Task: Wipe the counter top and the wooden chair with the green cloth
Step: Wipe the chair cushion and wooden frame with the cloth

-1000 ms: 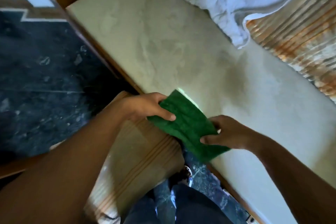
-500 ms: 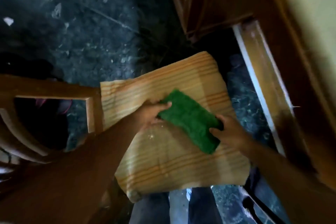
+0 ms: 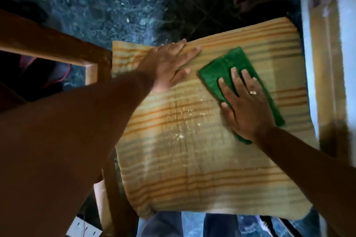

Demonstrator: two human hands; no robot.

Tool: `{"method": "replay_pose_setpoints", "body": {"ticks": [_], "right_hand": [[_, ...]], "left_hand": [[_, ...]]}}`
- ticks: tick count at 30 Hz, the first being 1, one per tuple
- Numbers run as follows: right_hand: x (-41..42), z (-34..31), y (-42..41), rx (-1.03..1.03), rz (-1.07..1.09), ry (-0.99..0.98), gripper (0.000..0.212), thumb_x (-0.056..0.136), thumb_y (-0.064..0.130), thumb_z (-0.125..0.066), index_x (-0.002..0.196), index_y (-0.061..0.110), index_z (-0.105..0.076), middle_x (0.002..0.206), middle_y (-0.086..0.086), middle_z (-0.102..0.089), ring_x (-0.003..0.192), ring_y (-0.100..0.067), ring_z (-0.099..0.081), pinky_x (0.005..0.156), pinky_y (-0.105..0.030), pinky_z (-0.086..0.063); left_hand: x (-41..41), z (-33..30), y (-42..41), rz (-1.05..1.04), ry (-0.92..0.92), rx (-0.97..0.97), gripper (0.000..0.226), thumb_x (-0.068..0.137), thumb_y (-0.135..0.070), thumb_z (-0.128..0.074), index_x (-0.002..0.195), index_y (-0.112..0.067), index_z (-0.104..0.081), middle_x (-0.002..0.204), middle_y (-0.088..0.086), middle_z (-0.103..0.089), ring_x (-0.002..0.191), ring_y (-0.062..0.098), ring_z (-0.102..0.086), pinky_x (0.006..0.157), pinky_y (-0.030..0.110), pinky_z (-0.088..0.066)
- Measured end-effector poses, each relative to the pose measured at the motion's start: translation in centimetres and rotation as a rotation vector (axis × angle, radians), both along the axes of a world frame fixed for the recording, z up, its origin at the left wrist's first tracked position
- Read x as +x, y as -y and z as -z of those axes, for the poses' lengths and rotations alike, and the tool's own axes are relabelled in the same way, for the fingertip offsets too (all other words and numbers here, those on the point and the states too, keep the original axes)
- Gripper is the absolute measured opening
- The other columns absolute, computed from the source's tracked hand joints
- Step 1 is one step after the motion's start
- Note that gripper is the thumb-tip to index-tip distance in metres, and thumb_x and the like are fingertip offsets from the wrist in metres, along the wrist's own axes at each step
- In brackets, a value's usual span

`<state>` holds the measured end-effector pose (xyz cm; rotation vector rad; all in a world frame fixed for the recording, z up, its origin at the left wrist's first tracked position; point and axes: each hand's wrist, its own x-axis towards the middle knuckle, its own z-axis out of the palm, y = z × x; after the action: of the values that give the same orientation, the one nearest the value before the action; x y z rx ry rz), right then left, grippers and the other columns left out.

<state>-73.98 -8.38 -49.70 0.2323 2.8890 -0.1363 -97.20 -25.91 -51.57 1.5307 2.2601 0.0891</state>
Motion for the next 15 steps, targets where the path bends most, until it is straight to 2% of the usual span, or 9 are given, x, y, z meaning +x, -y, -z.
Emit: {"method": "replay_pose_setpoints", "body": {"ticks": [2,3,6,8,10,12,15], "right_hand": [[-0.1,0.0,4.4,-0.054,0.044,-0.006,0.061,0.095,0.041,-0.031,0.151,0.018,-0.027,0.158,-0.021,-0.022,0.144,-0.042,-0.019,0.115,-0.054,-0.017],[0.4,0.0,7.8,-0.108,-0.022,-0.003,0.06,0.094,0.038,-0.034,0.149,0.017,-0.031,0.157,-0.021,-0.027,0.143,-0.043,-0.024,0.113,-0.056,-0.021],[3.8,0.3,17.8,-0.326,-0.404,-0.006,0.053,0.094,0.032,-0.04,0.145,0.018,-0.041,0.155,-0.016,-0.034,0.142,-0.039,-0.03,0.114,-0.054,-0.026],[5.1,-0.1,20.0,-0.391,-0.575,0.071,0.052,0.096,0.03,-0.039,0.147,0.019,-0.036,0.159,-0.012,-0.028,0.145,-0.034,-0.024,0.118,-0.05,-0.019],[4.0,0.0,17.2,-0.363,-0.633,0.084,0.053,0.094,0.026,-0.04,0.147,0.021,-0.035,0.158,-0.01,-0.03,0.144,-0.032,-0.026,0.117,-0.05,-0.017],[1.0,0.1,11.4,-0.193,-0.509,0.037,0.053,0.093,0.024,-0.039,0.146,0.021,-0.034,0.154,-0.011,-0.035,0.137,-0.035,-0.034,0.109,-0.054,-0.025],[-3.3,-0.3,-1.1,0.107,-0.049,0.06,0.059,0.093,0.034,-0.029,0.15,0.017,-0.027,0.155,-0.02,-0.027,0.137,-0.043,-0.03,0.104,-0.055,-0.033]], "left_hand": [[-0.4,0.1,0.1,-0.021,0.02,-0.03,0.068,0.094,-0.063,-0.01,0.157,-0.039,-0.003,0.164,0.018,-0.021,0.144,0.04,-0.034,0.114,0.052,-0.033],[-0.5,0.1,0.1,-0.023,0.03,-0.027,0.068,0.094,-0.062,-0.01,0.158,-0.039,-0.003,0.164,0.017,-0.021,0.144,0.039,-0.034,0.114,0.05,-0.034],[-0.5,0.2,0.1,-0.007,0.038,-0.028,0.066,0.095,-0.063,-0.009,0.157,-0.04,0.0,0.164,0.017,-0.021,0.144,0.04,-0.034,0.114,0.052,-0.035],[-0.4,0.2,0.3,-0.017,0.022,-0.037,0.065,0.095,-0.065,-0.007,0.156,-0.043,0.002,0.164,0.017,-0.022,0.144,0.04,-0.033,0.114,0.055,-0.033],[-0.4,0.0,0.4,-0.036,0.029,-0.022,0.066,0.095,-0.064,-0.008,0.156,-0.042,-0.001,0.163,0.017,-0.025,0.144,0.039,-0.034,0.114,0.056,-0.033],[-0.3,-0.2,0.4,-0.053,0.051,0.002,0.065,0.097,-0.061,-0.012,0.157,-0.04,-0.006,0.162,0.017,-0.027,0.143,0.038,-0.035,0.114,0.054,-0.034],[-0.2,-0.3,0.5,-0.074,0.062,0.023,0.064,0.098,-0.056,-0.019,0.158,-0.036,-0.012,0.161,0.017,-0.03,0.143,0.037,-0.035,0.113,0.051,-0.034]]}}
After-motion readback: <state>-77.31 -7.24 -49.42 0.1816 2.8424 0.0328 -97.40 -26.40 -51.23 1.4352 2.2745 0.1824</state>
